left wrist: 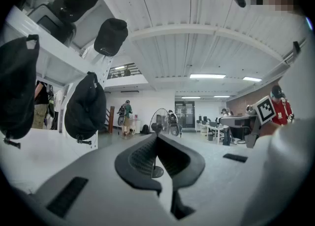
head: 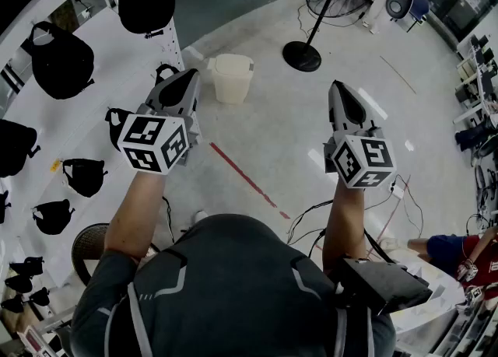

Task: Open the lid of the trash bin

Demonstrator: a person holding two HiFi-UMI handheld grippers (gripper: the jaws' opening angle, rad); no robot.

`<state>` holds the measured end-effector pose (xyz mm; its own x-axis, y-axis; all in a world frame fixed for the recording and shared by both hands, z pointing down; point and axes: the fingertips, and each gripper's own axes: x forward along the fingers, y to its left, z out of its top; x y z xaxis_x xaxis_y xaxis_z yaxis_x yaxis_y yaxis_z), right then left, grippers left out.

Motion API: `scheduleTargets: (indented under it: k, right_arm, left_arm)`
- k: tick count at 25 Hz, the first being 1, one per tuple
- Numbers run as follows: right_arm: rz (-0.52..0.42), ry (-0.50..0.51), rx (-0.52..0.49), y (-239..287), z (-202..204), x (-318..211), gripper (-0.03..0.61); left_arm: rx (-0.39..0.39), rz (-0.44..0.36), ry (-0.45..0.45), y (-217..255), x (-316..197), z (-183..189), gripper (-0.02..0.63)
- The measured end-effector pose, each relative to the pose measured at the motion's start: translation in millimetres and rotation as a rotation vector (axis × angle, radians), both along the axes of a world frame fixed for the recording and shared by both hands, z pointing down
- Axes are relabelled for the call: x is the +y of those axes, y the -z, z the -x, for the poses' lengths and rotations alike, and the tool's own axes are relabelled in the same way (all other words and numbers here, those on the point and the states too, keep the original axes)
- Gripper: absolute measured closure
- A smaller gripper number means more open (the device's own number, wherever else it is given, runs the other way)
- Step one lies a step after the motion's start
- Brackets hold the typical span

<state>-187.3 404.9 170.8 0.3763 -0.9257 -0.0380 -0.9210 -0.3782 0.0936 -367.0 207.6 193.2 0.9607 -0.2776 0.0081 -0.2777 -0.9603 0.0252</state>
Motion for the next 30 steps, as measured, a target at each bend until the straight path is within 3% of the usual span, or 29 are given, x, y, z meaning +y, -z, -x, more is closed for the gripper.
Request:
scheduleTargets:
  k: [4, 19, 30]
  right_arm:
    - [-0.003, -0.002, 0.000, 1.3, 0.2, 3.6, 0.552]
    - [-0.005, 0.049, -0.013, -6.3, -0.4, 14.3, 0.552]
    - [-0.043, 0.050, 0.001, -4.1, -23.0, 57.2, 0.552]
  left_arm:
    - [-0.006, -0.030, -0.011, 5.9, 7.0, -0.7, 0.606]
    - [-0.020, 0.006, -0.002, -3.8, 24.9, -13.9, 0.606]
    - [-0.029, -0.005, 0.017, -5.7, 63.9, -54.0, 0.607]
